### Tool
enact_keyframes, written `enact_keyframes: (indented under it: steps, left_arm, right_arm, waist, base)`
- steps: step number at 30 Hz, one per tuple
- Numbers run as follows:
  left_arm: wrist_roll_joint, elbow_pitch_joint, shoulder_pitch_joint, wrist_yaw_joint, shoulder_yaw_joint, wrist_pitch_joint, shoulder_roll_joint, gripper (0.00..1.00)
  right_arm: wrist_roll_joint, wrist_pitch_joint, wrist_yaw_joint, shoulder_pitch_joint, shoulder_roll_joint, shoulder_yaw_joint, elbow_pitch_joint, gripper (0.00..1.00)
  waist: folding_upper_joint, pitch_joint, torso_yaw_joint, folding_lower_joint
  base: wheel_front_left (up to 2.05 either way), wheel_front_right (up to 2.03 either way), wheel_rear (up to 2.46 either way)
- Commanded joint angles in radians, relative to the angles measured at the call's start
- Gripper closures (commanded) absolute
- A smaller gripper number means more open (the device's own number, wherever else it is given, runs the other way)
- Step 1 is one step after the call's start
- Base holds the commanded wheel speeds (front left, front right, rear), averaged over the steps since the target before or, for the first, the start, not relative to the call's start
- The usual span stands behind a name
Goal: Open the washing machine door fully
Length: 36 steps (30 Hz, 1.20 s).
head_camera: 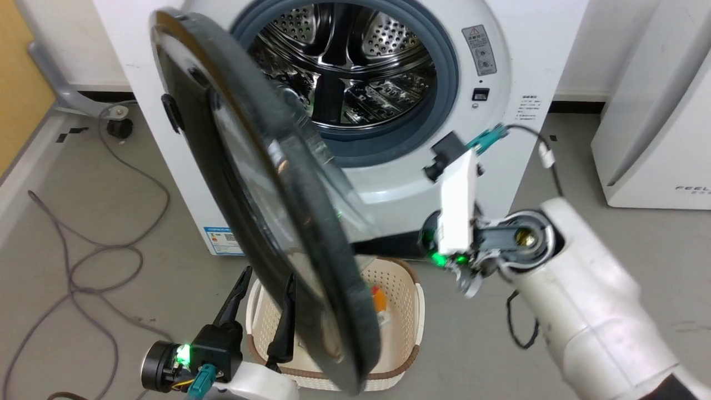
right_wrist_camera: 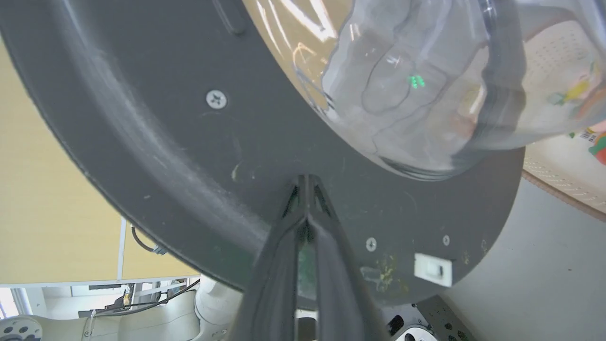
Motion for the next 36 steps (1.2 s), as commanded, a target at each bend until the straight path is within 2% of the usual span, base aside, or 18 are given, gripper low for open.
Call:
enact_keyframes:
  steps: [1, 5, 7, 8, 9, 10, 19, 24, 28, 32, 36]
  left_arm:
    - [0.000, 0.000, 0.015, 0.001, -0.001, -0.006, 0.002, 0.00]
    - [-0.001, 0.001, 0.014, 0.002, -0.001, -0.006, 0.001, 0.00]
    - [-0.002, 0.001, 0.014, 0.003, 0.000, -0.006, 0.001, 0.00]
    - [-0.002, 0.001, 0.014, 0.003, 0.000, -0.006, 0.001, 0.00]
    - [-0.003, 0.001, 0.014, 0.003, 0.002, -0.006, 0.001, 0.00]
    - [-0.003, 0.001, 0.015, 0.003, 0.003, -0.006, 0.001, 0.00]
    - [-0.001, 0.007, 0.035, 0.004, 0.020, -0.006, 0.004, 0.00]
    - [0.004, 0.017, 0.046, 0.005, 0.033, -0.006, 0.013, 0.00]
    - [0.006, 0.025, 0.049, 0.007, 0.043, -0.006, 0.017, 0.00]
    - [0.002, 0.030, 0.051, 0.009, 0.052, -0.006, 0.016, 0.00]
    - [-0.001, 0.032, 0.054, 0.010, 0.059, -0.006, 0.015, 0.00]
  right_arm:
    - [0.010, -0.010, 0.007, 0.025, 0.006, 0.009, -0.010, 1.00]
    - [0.043, -0.083, 0.007, 0.055, 0.006, 0.034, -0.040, 1.00]
    - [0.030, -0.166, 0.007, 0.065, 0.006, 0.016, -0.044, 1.00]
    - [0.024, -0.204, 0.007, 0.074, 0.006, 0.006, -0.046, 0.82]
    - [0.018, -0.246, 0.007, 0.083, 0.006, -0.008, -0.046, 0.50]
    - [0.002, -0.297, 0.007, 0.091, 0.003, -0.021, -0.052, 0.00]
    - [-0.125, -0.745, 0.007, 0.290, -0.062, -0.156, -0.178, 0.00]
    - [-0.253, -1.016, 0.007, 0.453, -0.095, -0.231, -0.233, 0.00]
    - [-0.348, -1.187, 0.007, 0.573, -0.091, -0.299, -0.257, 0.00]
    - [-0.473, -1.258, 0.007, 0.677, -0.079, -0.392, -0.292, 0.00]
    - [-0.667, -1.271, 0.007, 0.761, -0.056, -0.502, -0.381, 0.00]
  waist:
    - [-0.0001, 0.001, -0.003, 0.0000]
    - [-0.0001, 0.001, -0.009, 0.0000]
    - [-0.0001, -0.001, -0.011, 0.0000]
    - [-0.0001, -0.003, -0.011, 0.0000]
    - [-0.0001, -0.004, -0.012, 0.0000]
    - [-0.0001, -0.006, -0.013, 0.0000]
    - [-0.0001, -0.023, -0.026, 0.0000]
    - [-0.0001, -0.027, -0.036, 0.0000]
    - [-0.0001, -0.027, -0.041, 0.0000]
    - [-0.0001, -0.029, -0.040, 0.0000]
    - [-0.0001, -0.032, -0.040, 0.0000]
  base:
    - [0.00, 0.00, 0.00]
    - [0.00, 0.00, 0.00]
    - [0.00, 0.00, 0.00]
    - [0.00, 0.00, 0.00]
    - [0.00, 0.00, 0.00]
    - [0.00, 0.00, 0.00]
    - [0.00, 0.00, 0.00]
    - [0.00, 0.00, 0.00]
    - [0.00, 0.00, 0.00]
    - [0.00, 0.00, 0.00]
    - [0.00, 0.00, 0.00]
